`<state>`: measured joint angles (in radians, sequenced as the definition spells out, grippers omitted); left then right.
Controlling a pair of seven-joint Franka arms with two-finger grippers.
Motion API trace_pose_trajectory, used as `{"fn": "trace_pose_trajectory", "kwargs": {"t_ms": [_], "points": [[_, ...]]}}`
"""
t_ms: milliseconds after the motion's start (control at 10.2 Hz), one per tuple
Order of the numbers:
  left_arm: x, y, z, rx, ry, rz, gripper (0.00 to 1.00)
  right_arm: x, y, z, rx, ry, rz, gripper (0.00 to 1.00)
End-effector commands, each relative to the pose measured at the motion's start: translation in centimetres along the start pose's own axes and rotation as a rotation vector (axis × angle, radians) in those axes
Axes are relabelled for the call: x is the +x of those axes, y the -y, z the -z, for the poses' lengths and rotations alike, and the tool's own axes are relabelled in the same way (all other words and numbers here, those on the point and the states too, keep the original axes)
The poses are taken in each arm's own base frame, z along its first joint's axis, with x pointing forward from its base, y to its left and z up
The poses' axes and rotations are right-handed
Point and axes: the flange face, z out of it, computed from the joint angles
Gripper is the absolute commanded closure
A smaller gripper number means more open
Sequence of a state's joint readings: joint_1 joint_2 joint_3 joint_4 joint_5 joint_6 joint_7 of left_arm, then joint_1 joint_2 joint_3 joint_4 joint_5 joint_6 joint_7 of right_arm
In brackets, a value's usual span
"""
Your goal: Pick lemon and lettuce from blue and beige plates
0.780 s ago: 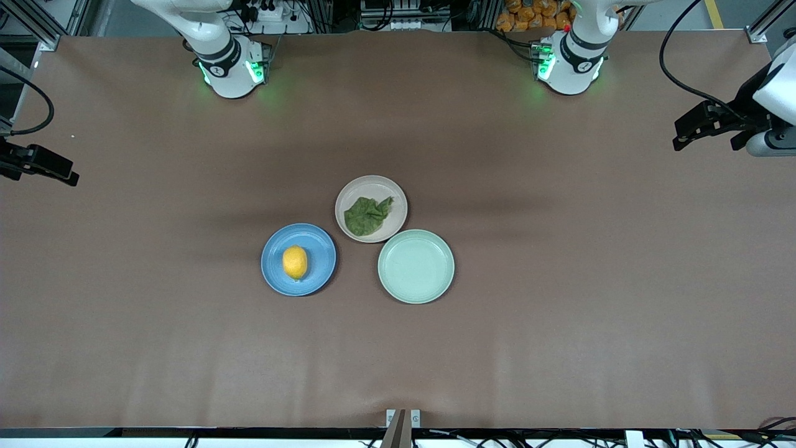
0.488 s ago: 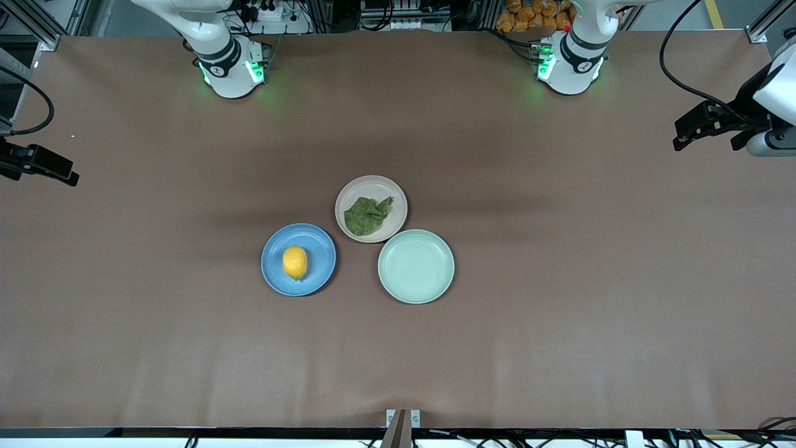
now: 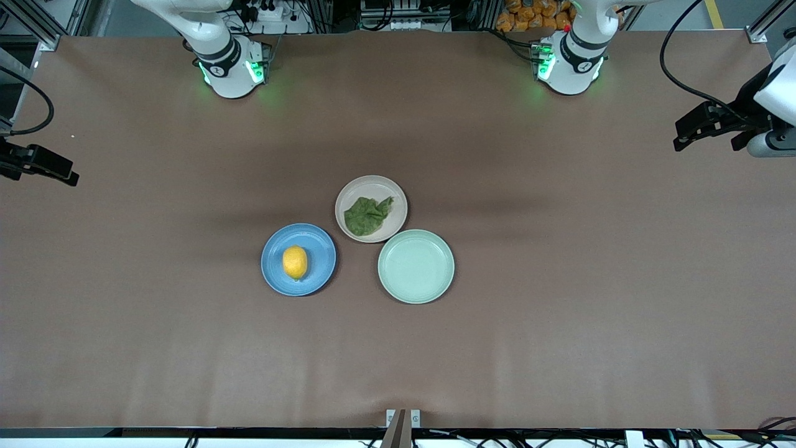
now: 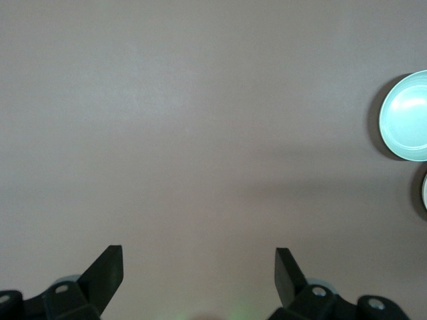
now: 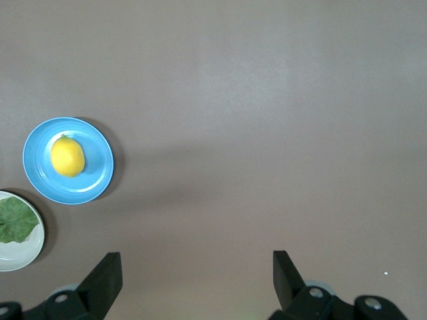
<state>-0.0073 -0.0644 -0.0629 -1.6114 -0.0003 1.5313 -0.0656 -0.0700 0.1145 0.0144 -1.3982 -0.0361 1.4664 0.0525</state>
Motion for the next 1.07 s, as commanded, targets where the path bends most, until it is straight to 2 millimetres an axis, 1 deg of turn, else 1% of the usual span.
{"fn": "trace_pose_trajectory", "kwargs": {"t_ms": [0,488,780,976], "points": [[0.0,0.1,0.3,-0.021,0.003,0.008,0.00,-0.4,-0.3,0.4,0.015,-0.001,-0.003,0.00],[-0.1,0.0,0.2,-0.025,0.012,0.009,0.00,-0.4,-0.3,0.4,0.015,-0.001,-0.002,0.00],[0.0,-1.4,0.3,-0.054,0.011,0.032,0.00,-0.4,-0.3,0.4,0.015,-0.001,-0.002,0.00],[0.0,-1.6,0.4,-0.063,0.011,0.033,0.00,-0.4,-0.3,0.3,0.015,0.001,-0.004,0.00]]}}
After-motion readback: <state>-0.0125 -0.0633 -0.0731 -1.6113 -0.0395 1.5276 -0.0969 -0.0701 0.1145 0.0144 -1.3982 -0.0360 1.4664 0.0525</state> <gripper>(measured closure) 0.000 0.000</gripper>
